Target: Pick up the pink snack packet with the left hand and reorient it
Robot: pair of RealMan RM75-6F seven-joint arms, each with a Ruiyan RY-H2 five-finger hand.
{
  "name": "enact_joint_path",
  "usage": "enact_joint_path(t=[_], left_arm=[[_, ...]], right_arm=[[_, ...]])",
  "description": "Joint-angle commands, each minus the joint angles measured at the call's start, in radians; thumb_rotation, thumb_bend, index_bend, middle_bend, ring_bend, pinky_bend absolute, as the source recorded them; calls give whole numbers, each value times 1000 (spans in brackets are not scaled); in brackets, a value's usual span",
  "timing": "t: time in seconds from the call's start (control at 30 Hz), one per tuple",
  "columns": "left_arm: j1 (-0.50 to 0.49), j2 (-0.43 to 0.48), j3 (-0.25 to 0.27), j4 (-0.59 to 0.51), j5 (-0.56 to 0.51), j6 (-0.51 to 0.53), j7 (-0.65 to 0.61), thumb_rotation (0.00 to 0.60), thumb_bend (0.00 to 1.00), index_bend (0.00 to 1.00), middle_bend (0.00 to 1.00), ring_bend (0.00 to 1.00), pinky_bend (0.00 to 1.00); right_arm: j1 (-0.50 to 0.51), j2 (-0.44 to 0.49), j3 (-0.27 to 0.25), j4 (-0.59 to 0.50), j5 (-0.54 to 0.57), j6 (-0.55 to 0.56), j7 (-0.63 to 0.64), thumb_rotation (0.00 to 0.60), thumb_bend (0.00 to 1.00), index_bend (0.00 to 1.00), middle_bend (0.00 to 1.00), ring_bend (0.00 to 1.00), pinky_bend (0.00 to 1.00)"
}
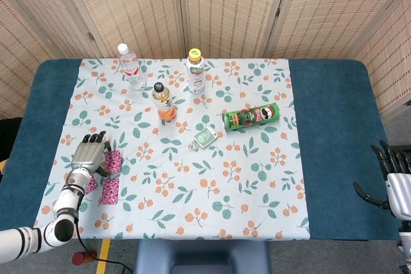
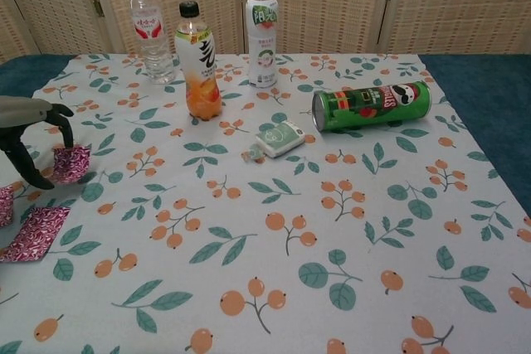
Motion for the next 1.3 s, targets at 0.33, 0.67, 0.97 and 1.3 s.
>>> enact_joint_path(t=[0.33,0.67,0.97,1.3], left_arm=[[151,64,91,-197,139,170,-38,600,171,367,0,0,0],[193,37,111,-242,184,206,-1,600,171,356,0,0,0],[189,3,94,-229,165,206,48,600,171,340,0,0,0],[190,-12,81,-222,135,198,78,600,171,318,0,0,0]], right_arm=[[17,-10,2,17,0,-24,11,349,337,0,0,0,0],[23,-11,4,19,2,-30,11,349,337,0,0,0,0],[21,-12,2,26,6,-32,20,349,337,0,0,0,0],[20,-13,2,29,9,-32,24,349,337,0,0,0,0]])
